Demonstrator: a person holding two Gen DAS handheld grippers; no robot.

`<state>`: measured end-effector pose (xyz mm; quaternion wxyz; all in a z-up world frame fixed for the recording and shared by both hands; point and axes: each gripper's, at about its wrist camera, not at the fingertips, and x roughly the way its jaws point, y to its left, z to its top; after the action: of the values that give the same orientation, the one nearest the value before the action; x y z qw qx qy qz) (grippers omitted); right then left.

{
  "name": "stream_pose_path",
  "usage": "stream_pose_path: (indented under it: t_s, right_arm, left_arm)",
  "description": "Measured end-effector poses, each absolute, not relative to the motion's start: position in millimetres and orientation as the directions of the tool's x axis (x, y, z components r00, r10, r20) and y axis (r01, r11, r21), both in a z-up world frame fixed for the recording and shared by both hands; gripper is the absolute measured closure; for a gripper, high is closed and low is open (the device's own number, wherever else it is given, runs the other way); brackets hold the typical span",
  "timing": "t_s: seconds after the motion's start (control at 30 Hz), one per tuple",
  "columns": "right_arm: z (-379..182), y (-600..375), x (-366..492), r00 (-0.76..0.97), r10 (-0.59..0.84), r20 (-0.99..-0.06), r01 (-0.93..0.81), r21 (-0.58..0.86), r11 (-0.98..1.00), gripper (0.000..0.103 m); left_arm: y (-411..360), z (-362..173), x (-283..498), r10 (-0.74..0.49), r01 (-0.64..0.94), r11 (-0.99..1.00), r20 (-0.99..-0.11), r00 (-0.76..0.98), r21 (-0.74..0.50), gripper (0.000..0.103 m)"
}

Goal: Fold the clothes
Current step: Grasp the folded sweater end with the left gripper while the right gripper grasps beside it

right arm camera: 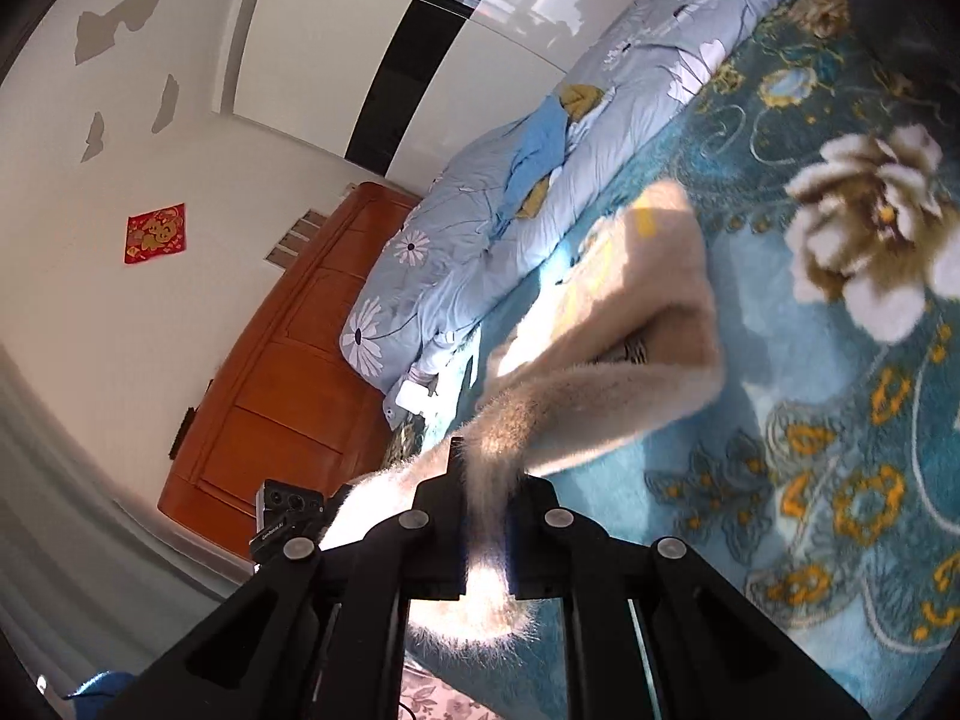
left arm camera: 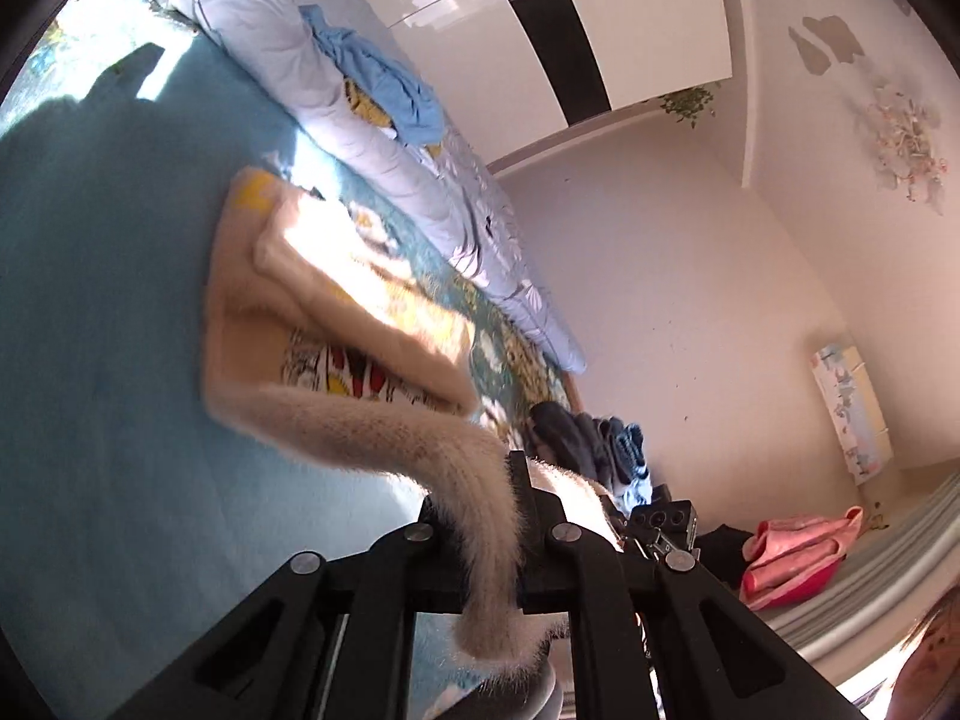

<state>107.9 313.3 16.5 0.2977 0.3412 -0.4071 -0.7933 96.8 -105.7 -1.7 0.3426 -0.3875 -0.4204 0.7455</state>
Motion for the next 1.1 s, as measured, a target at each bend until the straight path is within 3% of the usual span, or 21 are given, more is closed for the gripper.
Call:
stream_pose_path:
  t_s: [0.3, 0.47, 0.67, 0.77, 0.8, 0.83, 0.93, 1.1]
  right_arm:
    - [6.6, 307.8, -23.0, -0.584, -0.676, -0.449, 0.035, 0.819, -0.573, 0.094]
    - [-31.0, 309.7, -68.4, -0.551, -0.654, -0.519, -0.080, 0.812, -0.578, 0.093]
    - [-55.2, 315.0, -86.4, -0.547, -0.662, -0.513, -0.132, 0.834, -0.537, 0.091]
    - [-48.8, 313.9, -90.2, -0.549, -0.662, -0.511, -0.113, 0.830, -0.546, 0.083]
    - [-45.2, 313.5, -90.2, -0.553, -0.663, -0.506, -0.099, 0.829, -0.550, 0.076]
    - [-41.7, 313.2, -90.1, -0.556, -0.664, -0.500, -0.084, 0.828, -0.554, 0.069]
    - [-32.4, 312.7, -89.4, -0.564, -0.667, -0.487, -0.052, 0.827, -0.560, 0.063]
    - [-25.3, 316.0, -86.4, -0.582, -0.660, -0.476, -0.018, 0.818, -0.575, 0.063]
  left_arm:
    - [-112.3, -39.1, -38.8, 0.814, -0.048, -0.382, -0.312, -0.489, -0.923, 0.093]
    - [-102.0, -69.0, -73.5, 0.780, 0.017, -0.458, -0.411, -0.472, -0.889, 0.092]
    - [-104.5, -91.3, -85.4, 0.777, 0.083, -0.439, -0.424, -0.466, -0.895, 0.085]
    - [-109.2, -83.9, -84.2, 0.772, 0.056, -0.414, -0.383, -0.507, -0.908, 0.061]
    - [-110.9, -81.0, -83.5, 0.770, 0.045, -0.406, -0.368, -0.521, -0.913, 0.046]
    - [-112.7, -78.1, -82.9, 0.767, 0.034, -0.397, -0.353, -0.536, -0.917, 0.037]
    - [-118.2, -68.5, -80.1, 0.751, 0.011, -0.393, -0.327, -0.574, -0.920, 0.034]
    - [-128.0, -62.2, -66.9, 0.688, 0.037, -0.495, -0.417, -0.593, -0.868, 0.033]
